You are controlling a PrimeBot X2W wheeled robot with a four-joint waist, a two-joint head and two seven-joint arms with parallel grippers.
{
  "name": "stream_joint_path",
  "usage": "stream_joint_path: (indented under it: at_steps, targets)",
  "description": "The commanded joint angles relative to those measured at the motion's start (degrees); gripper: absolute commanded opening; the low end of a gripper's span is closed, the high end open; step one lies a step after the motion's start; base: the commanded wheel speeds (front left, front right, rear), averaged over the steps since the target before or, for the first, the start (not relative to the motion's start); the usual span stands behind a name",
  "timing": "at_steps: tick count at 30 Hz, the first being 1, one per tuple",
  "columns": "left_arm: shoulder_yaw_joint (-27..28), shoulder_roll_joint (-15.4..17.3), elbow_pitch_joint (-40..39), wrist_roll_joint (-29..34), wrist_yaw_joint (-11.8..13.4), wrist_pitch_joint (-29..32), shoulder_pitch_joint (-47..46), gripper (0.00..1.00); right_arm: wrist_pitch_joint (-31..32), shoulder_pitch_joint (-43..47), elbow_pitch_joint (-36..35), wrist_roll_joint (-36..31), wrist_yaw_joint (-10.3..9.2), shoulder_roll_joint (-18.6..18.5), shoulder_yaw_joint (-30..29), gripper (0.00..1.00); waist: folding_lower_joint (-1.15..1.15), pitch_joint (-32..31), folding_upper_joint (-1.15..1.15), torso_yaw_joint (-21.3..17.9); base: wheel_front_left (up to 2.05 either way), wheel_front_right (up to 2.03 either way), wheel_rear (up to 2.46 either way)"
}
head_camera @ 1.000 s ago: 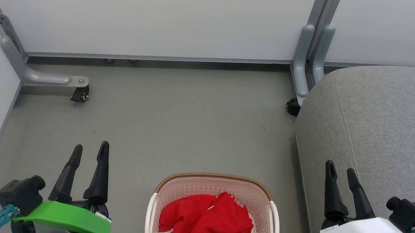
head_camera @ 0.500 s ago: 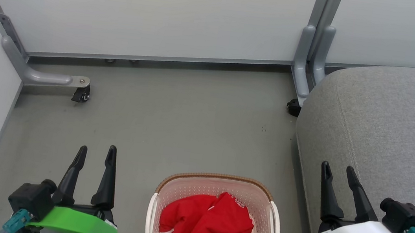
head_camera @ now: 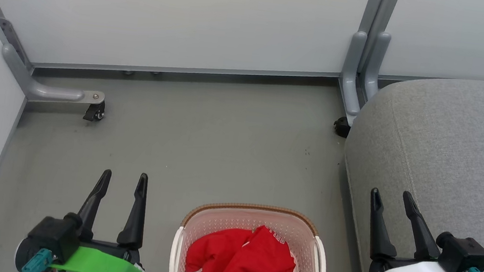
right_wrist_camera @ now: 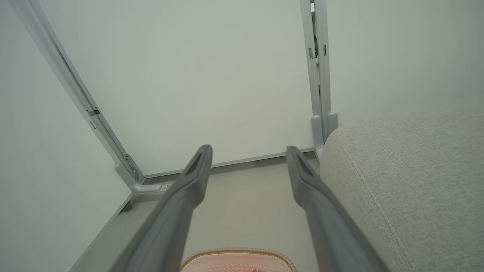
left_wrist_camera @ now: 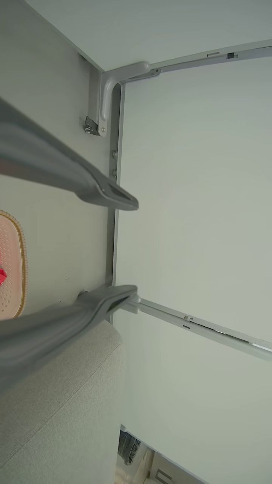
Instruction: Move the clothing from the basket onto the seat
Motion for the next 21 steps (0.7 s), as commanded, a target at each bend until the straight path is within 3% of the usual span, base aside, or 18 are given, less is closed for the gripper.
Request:
stream_joint_path:
  at_steps: [1, 21]
  targets:
    - [-0.11, 0.40, -0.55, 1.20, -0.24, -0.52, 0.60, 1.00, -0.53, 0.62, -0.37, -1.36, 0.01, -0.30, 0.07, 1.00, 0.00, -0.08, 0.00, -0.07, 0.00, 0.00, 0.00]
    - [-1.51, 0.45, -0.70, 10.06, -0.23, -2.75, 1.60, 1.00, -2.72, 1.13, -0.79, -9.56, 0.02, -0.35, 1.73, 1.00, 0.00, -0.31, 0.00, -0.80, 0.00, 0.00, 0.00]
